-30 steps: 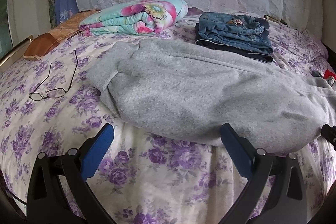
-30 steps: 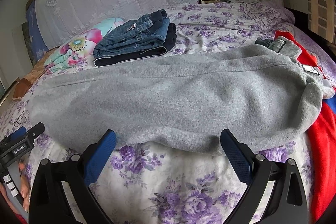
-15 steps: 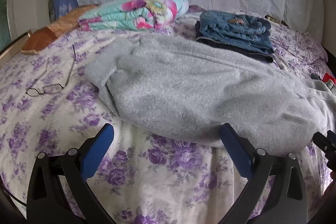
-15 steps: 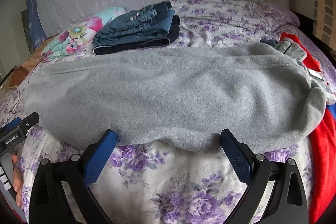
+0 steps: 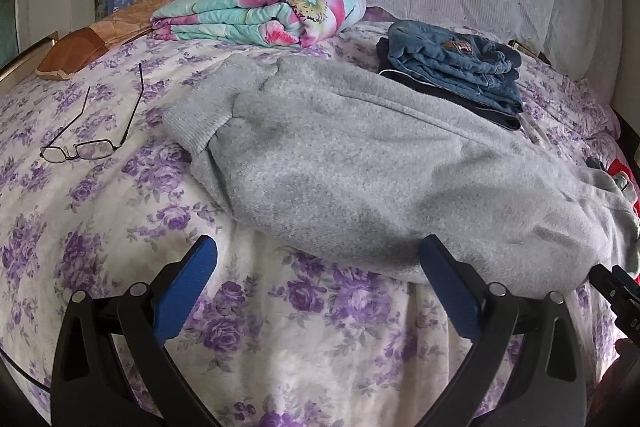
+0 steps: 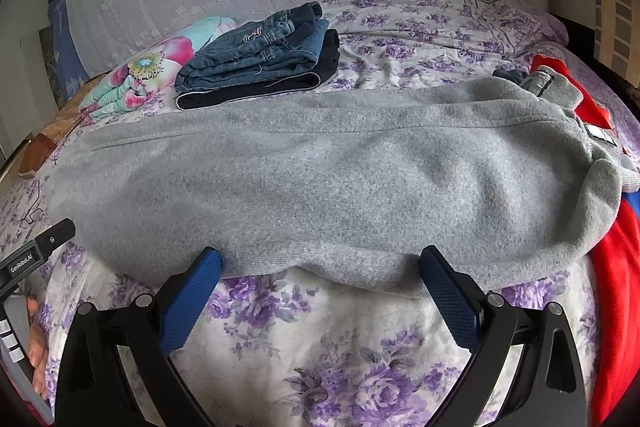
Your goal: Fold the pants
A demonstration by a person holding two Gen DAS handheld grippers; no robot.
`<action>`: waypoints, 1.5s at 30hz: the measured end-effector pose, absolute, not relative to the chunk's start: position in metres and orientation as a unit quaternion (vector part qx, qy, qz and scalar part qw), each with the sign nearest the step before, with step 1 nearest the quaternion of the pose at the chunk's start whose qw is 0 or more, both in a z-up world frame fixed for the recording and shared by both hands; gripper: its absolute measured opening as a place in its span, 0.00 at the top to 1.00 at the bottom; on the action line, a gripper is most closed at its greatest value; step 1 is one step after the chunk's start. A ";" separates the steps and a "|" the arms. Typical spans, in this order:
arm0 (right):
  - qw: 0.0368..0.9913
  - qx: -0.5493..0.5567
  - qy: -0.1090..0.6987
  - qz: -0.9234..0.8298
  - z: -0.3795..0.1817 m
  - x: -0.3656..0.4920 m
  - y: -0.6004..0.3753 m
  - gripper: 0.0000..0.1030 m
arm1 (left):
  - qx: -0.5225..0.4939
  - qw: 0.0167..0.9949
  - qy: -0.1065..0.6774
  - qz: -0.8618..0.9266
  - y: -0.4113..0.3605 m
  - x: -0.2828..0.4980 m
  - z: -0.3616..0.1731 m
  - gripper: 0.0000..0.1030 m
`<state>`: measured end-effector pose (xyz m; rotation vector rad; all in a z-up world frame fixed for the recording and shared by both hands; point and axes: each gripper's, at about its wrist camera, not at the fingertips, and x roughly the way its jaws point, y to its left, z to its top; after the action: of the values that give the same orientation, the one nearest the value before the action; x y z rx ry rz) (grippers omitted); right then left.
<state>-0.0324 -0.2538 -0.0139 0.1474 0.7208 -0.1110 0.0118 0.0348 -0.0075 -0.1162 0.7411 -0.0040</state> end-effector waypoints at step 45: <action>0.928 0.088 0.357 -0.051 -0.014 -0.033 -0.260 0.03 | -0.053 0.930 0.363 0.005 0.036 0.012 -0.009 0.04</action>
<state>-0.0331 -0.2595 -0.0144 0.1809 0.7318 -0.1036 0.0116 0.0360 -0.0093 -0.1082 0.7425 0.0101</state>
